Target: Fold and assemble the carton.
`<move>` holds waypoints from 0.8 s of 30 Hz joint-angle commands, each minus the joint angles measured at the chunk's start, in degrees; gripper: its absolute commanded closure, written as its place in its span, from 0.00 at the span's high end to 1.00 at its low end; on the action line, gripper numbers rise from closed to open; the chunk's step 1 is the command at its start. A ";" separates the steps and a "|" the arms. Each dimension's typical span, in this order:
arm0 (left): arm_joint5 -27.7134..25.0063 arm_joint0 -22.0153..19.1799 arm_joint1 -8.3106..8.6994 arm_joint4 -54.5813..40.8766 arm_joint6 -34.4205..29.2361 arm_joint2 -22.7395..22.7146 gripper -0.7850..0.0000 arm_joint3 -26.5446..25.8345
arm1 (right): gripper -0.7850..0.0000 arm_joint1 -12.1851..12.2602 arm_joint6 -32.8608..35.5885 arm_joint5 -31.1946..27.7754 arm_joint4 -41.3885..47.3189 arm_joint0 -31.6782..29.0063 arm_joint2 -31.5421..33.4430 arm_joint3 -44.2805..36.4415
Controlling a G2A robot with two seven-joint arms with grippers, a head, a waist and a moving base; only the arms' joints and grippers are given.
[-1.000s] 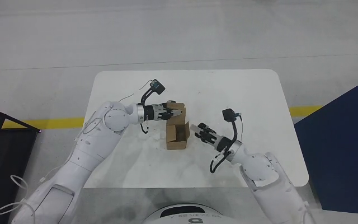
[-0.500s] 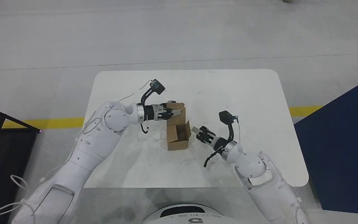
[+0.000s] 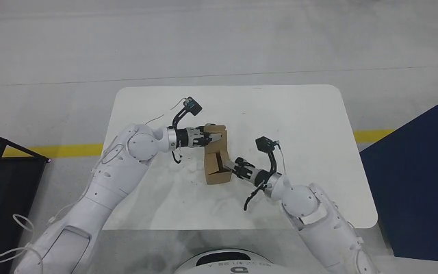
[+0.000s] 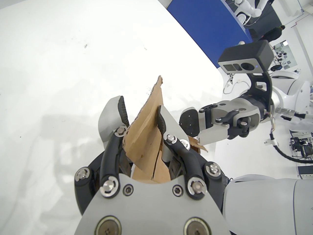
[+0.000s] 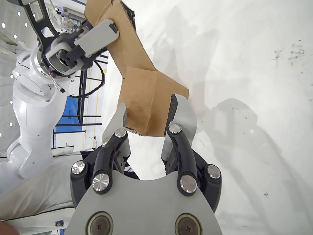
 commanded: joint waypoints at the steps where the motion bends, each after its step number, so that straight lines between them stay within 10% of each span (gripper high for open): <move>1: 0.00 0.00 0.00 0.00 0.00 0.00 0.49 0.00 | 0.49 -0.07 0.54 0.62 -1.54 0.97 -1.07 0.96; 13: 0.00 0.00 0.00 0.00 0.00 0.00 0.66 0.00 | 0.42 -0.14 2.46 0.98 -8.92 5.00 -4.55 2.56; 18: 0.00 0.00 0.00 0.00 0.00 0.00 0.83 0.00 | 0.00 -0.15 3.41 1.46 -12.35 5.85 -6.11 2.13; 20: 0.00 0.00 0.00 0.00 0.00 0.00 1.00 0.00 | 0.00 -0.15 3.03 1.90 -13.77 5.95 -6.45 1.90; 24: 0.00 0.00 0.00 0.00 0.00 0.00 1.00 0.00 | 0.00 -0.13 2.74 3.10 -16.10 5.96 -6.91 1.22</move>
